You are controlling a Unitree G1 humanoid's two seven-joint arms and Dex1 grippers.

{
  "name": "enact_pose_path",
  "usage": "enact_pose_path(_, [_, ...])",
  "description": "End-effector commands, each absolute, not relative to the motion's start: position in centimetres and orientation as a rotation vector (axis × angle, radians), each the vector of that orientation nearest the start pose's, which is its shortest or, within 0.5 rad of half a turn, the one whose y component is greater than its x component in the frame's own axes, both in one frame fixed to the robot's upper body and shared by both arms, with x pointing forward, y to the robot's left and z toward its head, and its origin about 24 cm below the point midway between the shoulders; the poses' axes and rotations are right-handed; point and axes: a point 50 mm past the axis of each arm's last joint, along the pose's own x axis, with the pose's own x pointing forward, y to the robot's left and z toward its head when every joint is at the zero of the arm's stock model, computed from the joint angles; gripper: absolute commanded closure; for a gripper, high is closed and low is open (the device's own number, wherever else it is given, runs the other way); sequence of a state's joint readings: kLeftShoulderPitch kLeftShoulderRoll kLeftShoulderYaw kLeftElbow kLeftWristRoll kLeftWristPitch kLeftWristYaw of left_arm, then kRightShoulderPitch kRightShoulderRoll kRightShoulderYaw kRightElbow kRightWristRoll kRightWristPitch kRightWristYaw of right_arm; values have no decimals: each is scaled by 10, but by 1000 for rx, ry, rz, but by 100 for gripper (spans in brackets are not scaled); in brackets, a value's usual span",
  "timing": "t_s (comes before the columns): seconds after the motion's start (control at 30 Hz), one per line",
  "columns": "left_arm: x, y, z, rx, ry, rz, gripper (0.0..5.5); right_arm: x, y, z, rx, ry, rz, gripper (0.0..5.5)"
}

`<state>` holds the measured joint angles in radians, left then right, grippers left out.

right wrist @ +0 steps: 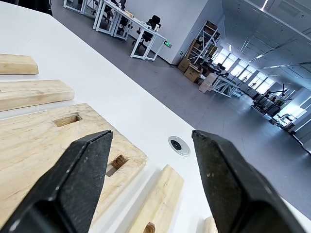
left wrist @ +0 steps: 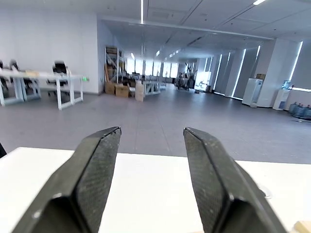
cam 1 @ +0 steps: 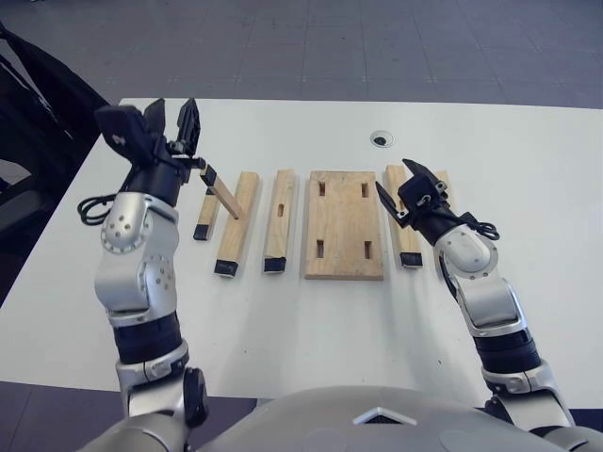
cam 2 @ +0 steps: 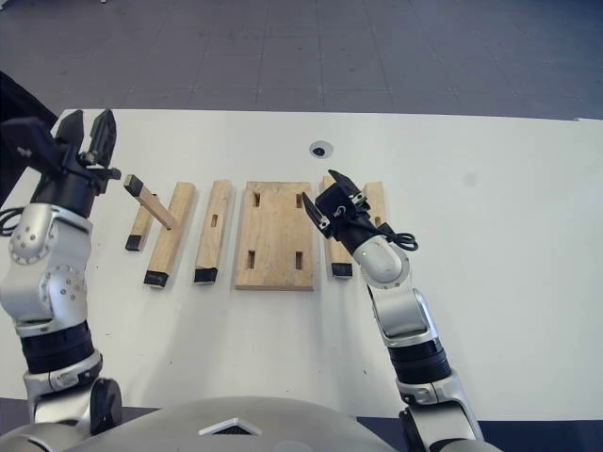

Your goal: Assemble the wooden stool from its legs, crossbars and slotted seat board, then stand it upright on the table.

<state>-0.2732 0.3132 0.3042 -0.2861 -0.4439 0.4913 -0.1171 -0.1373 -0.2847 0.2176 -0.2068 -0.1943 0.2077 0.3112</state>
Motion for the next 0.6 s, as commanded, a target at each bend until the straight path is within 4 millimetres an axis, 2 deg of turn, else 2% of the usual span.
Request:
enact_pose_path(0.03, [299, 229, 169, -149, -86, -43, 311, 266, -123, 92, -511, -56, 487, 252])
enact_pose_path(0.17, [302, 228, 148, -133, 39, -48, 311, 267, -124, 93, -516, -59, 485, 252])
enact_pose_path(0.27, [306, 225, 145, -142, 54, -54, 311, 266, -124, 93, -516, -58, 481, 252])
enact_pose_path(0.33, [312, 225, 155, -145, 17, -56, 311, 266, -124, 93, -516, -58, 482, 252])
enact_pose_path(0.43, [317, 232, 181, -154, -65, -47, 311, 266, -124, 93, -518, -57, 482, 252])
enact_pose_path(0.53, [318, 237, 219, -167, -183, -53, 311, 264, -124, 89, -519, -45, 484, 252])
enact_pose_path(0.6, [317, 234, 227, -179, -209, -67, 311, 263, -124, 89, -520, -44, 486, 252])
